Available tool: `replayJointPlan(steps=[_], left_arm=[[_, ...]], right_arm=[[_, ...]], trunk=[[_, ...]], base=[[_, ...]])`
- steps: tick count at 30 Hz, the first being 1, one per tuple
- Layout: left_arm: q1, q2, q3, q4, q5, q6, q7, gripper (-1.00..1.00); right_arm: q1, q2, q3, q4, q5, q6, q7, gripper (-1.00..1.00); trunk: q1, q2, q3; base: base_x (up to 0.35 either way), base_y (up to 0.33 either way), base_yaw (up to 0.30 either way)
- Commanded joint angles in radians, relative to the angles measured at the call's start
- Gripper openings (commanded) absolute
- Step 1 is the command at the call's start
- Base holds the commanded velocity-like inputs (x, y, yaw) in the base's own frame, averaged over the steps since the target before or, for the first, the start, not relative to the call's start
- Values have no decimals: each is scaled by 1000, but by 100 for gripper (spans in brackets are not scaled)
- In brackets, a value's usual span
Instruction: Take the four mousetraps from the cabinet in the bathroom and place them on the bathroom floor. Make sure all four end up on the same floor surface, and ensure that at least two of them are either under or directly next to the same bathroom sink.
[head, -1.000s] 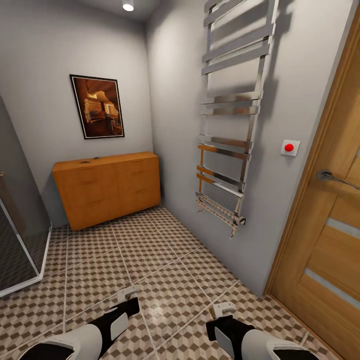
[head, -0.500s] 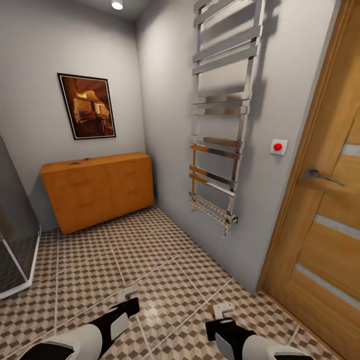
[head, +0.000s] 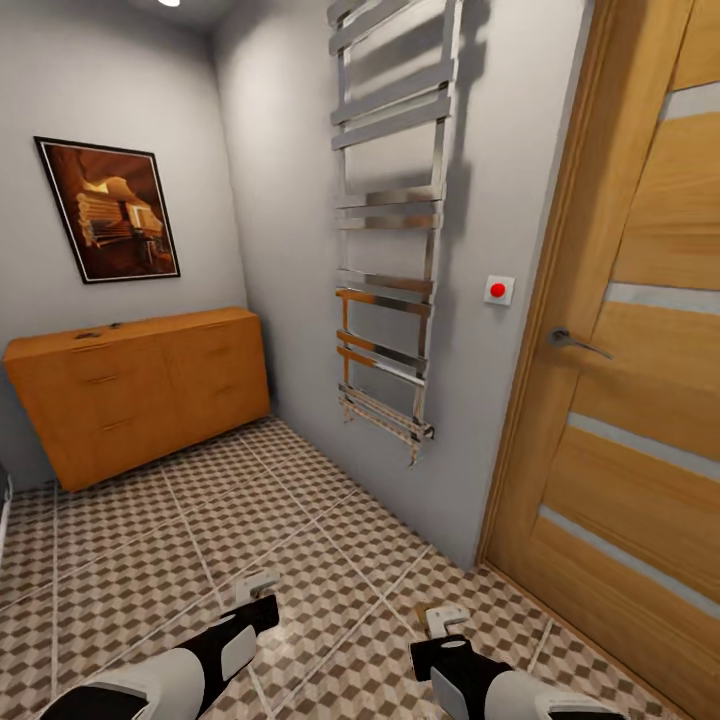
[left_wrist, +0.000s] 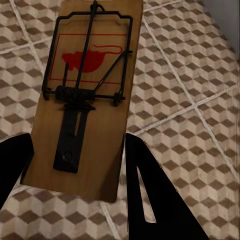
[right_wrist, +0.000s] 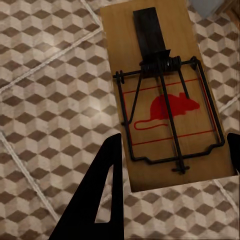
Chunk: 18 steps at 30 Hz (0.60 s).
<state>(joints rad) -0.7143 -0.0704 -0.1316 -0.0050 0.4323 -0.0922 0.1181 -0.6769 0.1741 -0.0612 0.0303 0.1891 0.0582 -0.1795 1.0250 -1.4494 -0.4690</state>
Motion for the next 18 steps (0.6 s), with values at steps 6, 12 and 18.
replayJointPlan(steps=[6, 12, 18], left_arm=[[-1, -1, -9, 0, 8, -3, 3, -100], [-1, -2, -9, 0, 8, -2, 4, -100], [-1, -2, -9, 0, 7, -4, 8, -100]], right_arm=[[-1, 0, -6, 2, 9, 2, 0, -100], [-1, -10, -6, 2, 9, 0, 2, -100], [7, -28, -6, 1, 11, -51, 0, -100]], trunk=[[0, -1, -1], [0, -1, -1], [0, -1, -1]], base=[[0, 0, -299], [0, 0, -300], [0, 0, -300]])
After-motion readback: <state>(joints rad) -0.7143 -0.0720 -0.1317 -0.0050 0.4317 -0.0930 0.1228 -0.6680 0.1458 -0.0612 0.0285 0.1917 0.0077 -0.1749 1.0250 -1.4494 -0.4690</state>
